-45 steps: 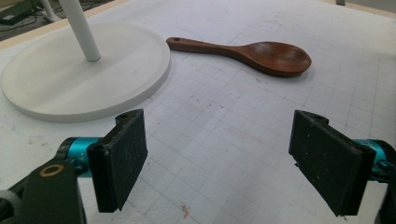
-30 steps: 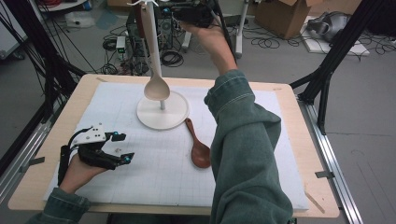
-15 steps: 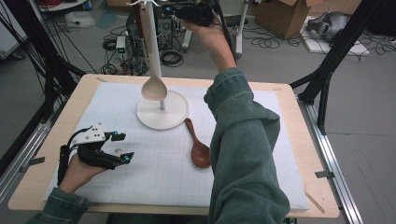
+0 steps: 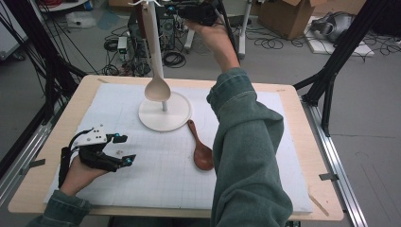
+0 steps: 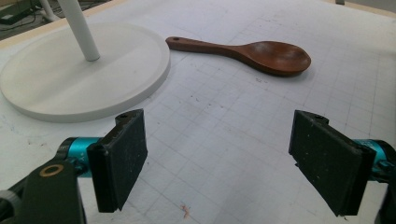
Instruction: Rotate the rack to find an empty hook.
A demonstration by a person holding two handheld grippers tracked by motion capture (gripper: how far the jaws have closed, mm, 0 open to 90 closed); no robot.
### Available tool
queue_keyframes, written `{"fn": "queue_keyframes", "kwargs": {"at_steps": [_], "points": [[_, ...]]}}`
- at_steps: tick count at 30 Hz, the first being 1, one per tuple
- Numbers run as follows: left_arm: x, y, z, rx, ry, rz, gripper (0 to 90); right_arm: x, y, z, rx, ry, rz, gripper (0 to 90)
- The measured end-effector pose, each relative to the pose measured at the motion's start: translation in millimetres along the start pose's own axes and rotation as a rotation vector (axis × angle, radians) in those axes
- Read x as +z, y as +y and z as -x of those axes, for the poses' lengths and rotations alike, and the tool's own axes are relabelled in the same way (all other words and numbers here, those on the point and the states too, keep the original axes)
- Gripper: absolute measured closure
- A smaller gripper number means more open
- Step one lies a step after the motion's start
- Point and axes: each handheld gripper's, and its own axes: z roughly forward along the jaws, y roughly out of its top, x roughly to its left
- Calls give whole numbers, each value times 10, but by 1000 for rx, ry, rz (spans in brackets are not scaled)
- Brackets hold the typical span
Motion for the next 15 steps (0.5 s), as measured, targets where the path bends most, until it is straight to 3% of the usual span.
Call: {"fn": "queue_keyframes", "kwargs": {"at_steps": [15], "points": [[3, 7, 4, 1, -1, 1, 196, 151, 28, -131, -21, 26, -7, 899]]}}
